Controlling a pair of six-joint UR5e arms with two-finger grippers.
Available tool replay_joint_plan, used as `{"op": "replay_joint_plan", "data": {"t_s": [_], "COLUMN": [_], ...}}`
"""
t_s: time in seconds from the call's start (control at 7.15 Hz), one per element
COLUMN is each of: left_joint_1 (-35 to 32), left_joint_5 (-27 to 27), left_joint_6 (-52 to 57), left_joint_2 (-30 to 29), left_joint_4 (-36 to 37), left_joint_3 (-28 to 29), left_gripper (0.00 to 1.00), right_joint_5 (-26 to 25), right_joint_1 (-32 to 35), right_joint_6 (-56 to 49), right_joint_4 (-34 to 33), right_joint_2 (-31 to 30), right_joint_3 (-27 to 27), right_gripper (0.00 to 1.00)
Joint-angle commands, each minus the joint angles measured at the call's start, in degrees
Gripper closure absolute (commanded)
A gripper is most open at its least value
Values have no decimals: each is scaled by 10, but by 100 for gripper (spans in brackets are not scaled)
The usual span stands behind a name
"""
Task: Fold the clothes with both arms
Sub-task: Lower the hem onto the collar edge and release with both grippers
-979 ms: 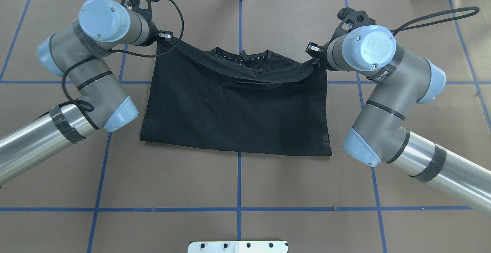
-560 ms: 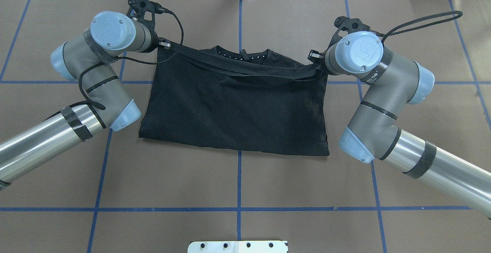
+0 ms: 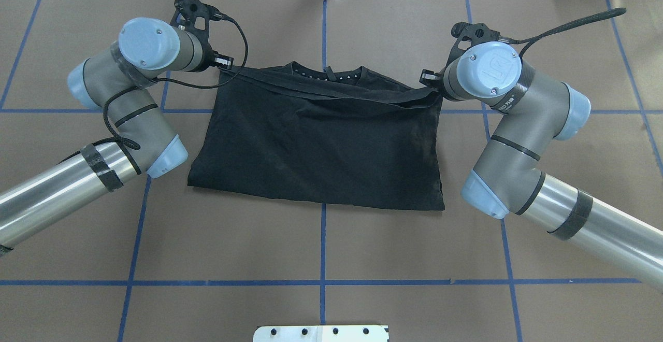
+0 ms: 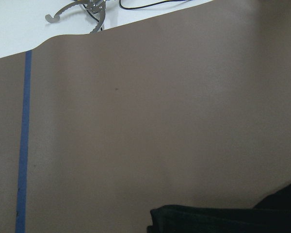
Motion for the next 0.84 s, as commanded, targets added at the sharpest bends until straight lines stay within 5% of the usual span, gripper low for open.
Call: {"op": "replay_joint_plan", "data": {"t_s": [0.0, 0.14, 0.42, 0.7], "left_joint_1": [-2, -4, 4, 47], "left_joint_5": [-29, -97, -113, -109], "left_joint_6": [19, 38, 27, -31], "left_joint_2": [34, 64, 150, 222], "left_joint_4": [-41, -45, -47, -66], "left_joint_3": [-42, -91, -195, -253], "left_gripper": [0, 0, 0, 0], "right_joint_5": [49, 96, 107, 105], "right_joint_1": [32, 52, 52, 49], "right_joint_6": [-75, -95, -123, -113], "right_joint_4": [-1, 0, 1, 1], "right_joint_2": [-2, -12, -66, -69], "right_joint_3": [6, 25, 98, 112], "right_gripper": [0, 0, 0, 0]}}
